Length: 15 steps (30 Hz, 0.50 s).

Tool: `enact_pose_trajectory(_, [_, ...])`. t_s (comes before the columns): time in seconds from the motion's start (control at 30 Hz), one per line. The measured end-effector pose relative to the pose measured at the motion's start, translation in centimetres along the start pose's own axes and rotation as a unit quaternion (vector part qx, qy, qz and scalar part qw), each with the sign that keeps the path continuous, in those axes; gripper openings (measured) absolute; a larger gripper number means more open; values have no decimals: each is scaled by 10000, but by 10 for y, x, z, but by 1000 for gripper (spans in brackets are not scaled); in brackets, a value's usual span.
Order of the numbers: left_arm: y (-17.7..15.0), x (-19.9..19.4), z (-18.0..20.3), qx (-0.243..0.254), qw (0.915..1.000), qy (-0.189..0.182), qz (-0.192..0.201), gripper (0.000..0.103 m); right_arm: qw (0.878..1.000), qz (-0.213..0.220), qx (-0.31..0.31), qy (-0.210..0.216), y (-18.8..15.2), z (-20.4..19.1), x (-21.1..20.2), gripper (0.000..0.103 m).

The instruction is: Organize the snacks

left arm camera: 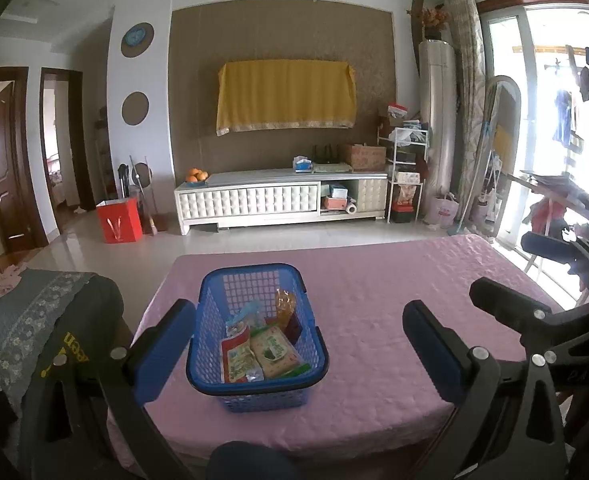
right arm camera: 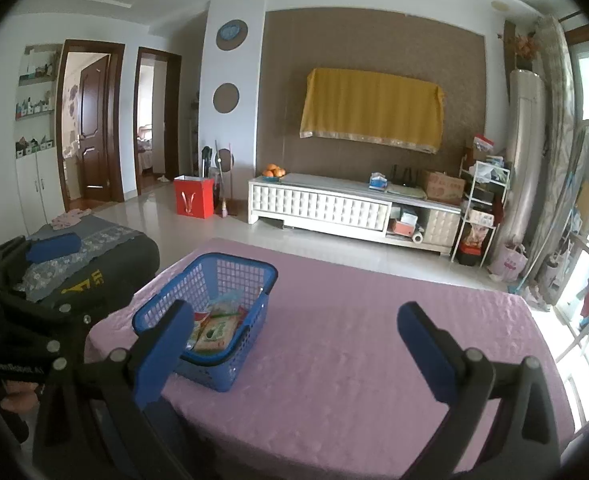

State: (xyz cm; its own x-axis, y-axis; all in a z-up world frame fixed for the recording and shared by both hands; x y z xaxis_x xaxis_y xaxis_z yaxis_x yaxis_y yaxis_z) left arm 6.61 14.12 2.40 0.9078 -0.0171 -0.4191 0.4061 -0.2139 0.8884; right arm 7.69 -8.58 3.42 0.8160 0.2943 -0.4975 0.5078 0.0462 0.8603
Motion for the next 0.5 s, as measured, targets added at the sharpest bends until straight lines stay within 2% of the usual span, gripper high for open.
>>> enact_pose_trajectory(0.5, [-2, -1, 4, -21, 10000, -15, -73, 102, 10000, -40, 39, -23, -7, -6, -6, 103])
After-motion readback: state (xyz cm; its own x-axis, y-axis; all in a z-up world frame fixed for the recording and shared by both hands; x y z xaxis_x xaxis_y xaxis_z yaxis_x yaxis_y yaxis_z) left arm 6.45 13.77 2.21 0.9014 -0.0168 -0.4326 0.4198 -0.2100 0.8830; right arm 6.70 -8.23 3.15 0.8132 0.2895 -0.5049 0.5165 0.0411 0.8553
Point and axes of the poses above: each gripper's, at about its wrist camera, not at the fingertips, and x roughly the way its jaws point, z to its right, y to its top, the point moved 4 cm from there along x, roughly the way its jaws point, and after that the axes turned 13 degrees about x, right-handed, at the moved point
